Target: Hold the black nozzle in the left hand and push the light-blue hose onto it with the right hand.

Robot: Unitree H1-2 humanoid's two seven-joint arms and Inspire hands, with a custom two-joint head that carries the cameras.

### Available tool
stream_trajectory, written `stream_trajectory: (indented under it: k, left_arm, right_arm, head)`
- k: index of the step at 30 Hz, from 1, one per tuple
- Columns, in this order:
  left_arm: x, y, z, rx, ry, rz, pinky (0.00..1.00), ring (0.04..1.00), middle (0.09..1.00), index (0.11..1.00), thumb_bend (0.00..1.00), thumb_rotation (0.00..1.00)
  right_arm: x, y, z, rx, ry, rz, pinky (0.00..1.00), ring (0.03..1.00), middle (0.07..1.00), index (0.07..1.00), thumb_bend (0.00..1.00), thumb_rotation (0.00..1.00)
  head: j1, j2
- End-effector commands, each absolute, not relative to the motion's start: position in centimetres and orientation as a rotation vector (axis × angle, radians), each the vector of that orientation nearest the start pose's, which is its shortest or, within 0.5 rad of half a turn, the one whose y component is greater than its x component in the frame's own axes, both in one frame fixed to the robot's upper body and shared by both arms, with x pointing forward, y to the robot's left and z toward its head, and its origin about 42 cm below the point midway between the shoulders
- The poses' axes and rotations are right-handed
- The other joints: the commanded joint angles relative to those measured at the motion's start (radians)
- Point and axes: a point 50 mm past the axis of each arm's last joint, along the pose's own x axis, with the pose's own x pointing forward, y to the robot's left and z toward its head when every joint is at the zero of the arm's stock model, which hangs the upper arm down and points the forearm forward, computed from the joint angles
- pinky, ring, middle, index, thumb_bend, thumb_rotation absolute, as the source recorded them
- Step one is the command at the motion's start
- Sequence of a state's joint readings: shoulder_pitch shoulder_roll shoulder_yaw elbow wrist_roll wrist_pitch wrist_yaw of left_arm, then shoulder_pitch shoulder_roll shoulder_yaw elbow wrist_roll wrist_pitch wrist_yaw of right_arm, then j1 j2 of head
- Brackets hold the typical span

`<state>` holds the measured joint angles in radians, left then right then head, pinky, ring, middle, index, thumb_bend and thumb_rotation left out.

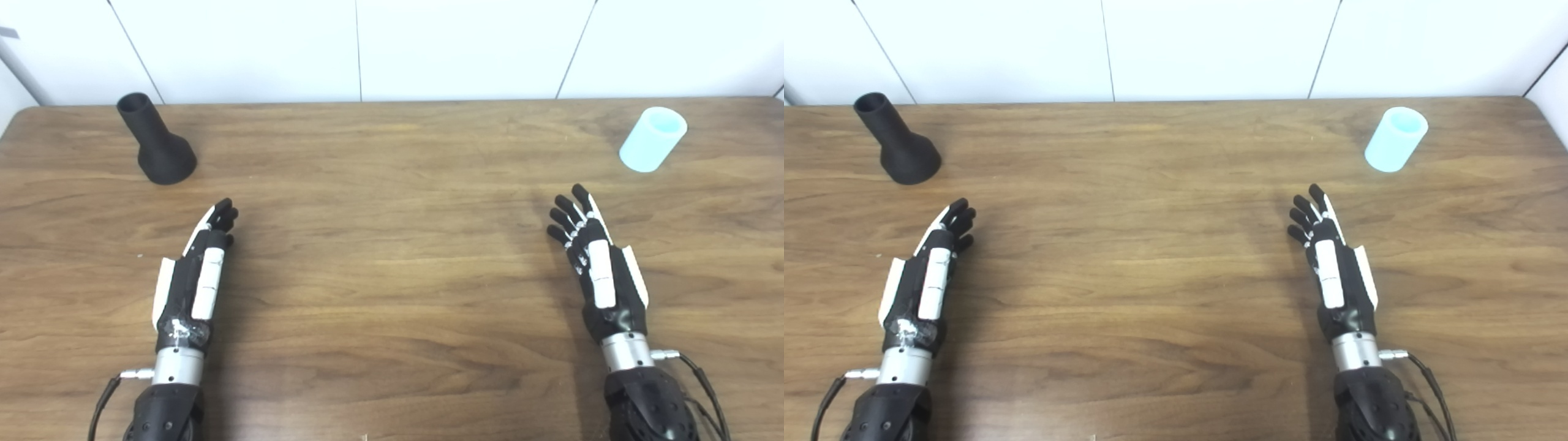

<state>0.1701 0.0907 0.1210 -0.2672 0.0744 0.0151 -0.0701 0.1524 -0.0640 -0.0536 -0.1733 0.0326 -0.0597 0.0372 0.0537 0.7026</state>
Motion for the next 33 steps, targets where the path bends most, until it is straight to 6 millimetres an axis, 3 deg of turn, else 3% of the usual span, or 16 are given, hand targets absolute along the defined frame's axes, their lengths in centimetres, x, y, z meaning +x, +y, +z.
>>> stream_trajectory:
  k: [1, 19, 24, 26, 33]
  left_arm:
    - [21.7, 27.8, 12.9, 0.211, -0.072, 0.077, 0.92, 0.935, 0.908, 0.917, 0.58, 0.89]
    - [21.6, 27.7, 12.9, 0.212, -0.068, 0.076, 0.92, 0.937, 0.908, 0.915, 0.58, 0.90]
    - [21.6, 27.3, 12.7, 0.206, -0.056, 0.072, 0.95, 0.944, 0.911, 0.913, 0.57, 0.89]
    - [21.6, 26.9, 12.5, 0.207, -0.050, 0.068, 0.96, 0.948, 0.914, 0.915, 0.56, 0.89]
    - [21.5, 25.7, 11.4, 0.180, -0.038, 0.061, 0.95, 0.942, 0.908, 0.908, 0.59, 0.84]
  right_arm:
    - [23.3, -25.1, 11.2, -0.048, -0.088, -0.037, 0.86, 0.906, 0.915, 0.963, 0.55, 1.00]
    - [23.2, -25.1, 11.1, -0.056, -0.086, -0.031, 0.87, 0.912, 0.921, 0.968, 0.54, 1.00]
    - [23.2, -25.5, 10.8, -0.056, -0.091, -0.027, 0.87, 0.918, 0.925, 0.974, 0.52, 1.00]
    - [23.2, -26.0, 10.5, -0.056, -0.090, -0.029, 0.87, 0.918, 0.925, 0.974, 0.51, 1.00]
    - [23.3, -27.2, 9.8, -0.051, -0.080, -0.016, 0.91, 0.941, 0.940, 0.986, 0.53, 0.98]
  head:
    - [0.000, 0.001]
    - [0.003, -0.007]
    - [0.069, -0.032]
    - [0.140, -0.062]
    - [0.235, -0.124]
